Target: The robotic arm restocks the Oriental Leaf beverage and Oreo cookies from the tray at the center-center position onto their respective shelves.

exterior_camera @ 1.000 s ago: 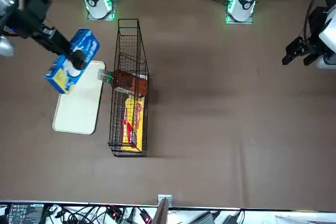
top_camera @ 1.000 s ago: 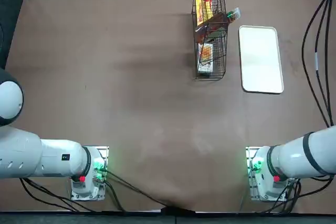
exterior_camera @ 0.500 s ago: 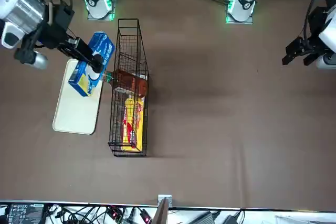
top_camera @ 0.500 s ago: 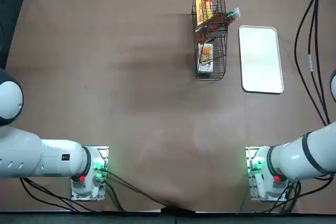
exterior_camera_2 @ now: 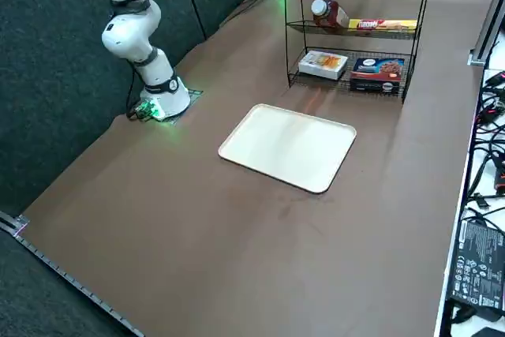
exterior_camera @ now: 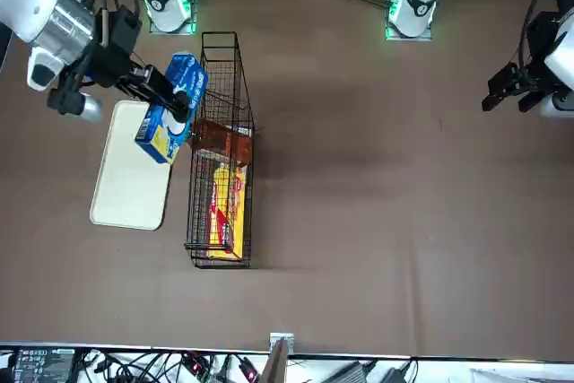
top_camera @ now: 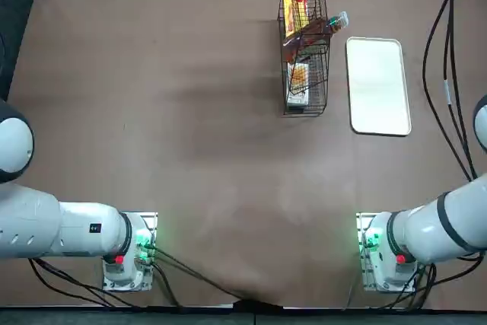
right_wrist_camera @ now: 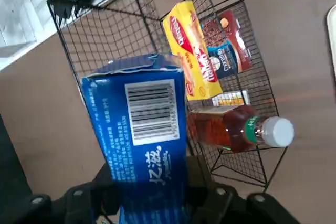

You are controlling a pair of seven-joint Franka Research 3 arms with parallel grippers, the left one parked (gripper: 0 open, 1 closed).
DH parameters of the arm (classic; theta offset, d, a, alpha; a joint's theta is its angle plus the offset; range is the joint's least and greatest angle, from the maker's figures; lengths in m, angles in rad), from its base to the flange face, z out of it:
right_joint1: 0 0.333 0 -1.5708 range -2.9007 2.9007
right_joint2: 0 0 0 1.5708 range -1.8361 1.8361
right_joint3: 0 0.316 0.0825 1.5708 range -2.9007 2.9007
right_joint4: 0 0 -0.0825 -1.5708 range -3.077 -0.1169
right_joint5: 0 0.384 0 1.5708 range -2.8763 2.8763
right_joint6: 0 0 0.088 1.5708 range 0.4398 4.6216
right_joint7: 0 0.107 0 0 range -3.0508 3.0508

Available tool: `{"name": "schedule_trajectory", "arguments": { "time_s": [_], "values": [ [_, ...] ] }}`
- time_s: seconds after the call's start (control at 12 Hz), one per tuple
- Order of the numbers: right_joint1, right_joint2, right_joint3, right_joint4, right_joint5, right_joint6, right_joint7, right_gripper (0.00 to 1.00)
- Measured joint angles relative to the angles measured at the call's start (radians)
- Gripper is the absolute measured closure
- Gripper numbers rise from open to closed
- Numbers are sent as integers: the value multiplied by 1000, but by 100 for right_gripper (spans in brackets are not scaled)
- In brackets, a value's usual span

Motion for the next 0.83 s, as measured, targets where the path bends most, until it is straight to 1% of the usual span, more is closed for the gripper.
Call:
{"name": "schedule_trajectory", "arguments": {
  "time_s": [0.25,0.83],
  "values": [
    [29,10,0,0,0,2,-19,41],
    [57,25,1,0,0,3,-129,41]
  ]
}}
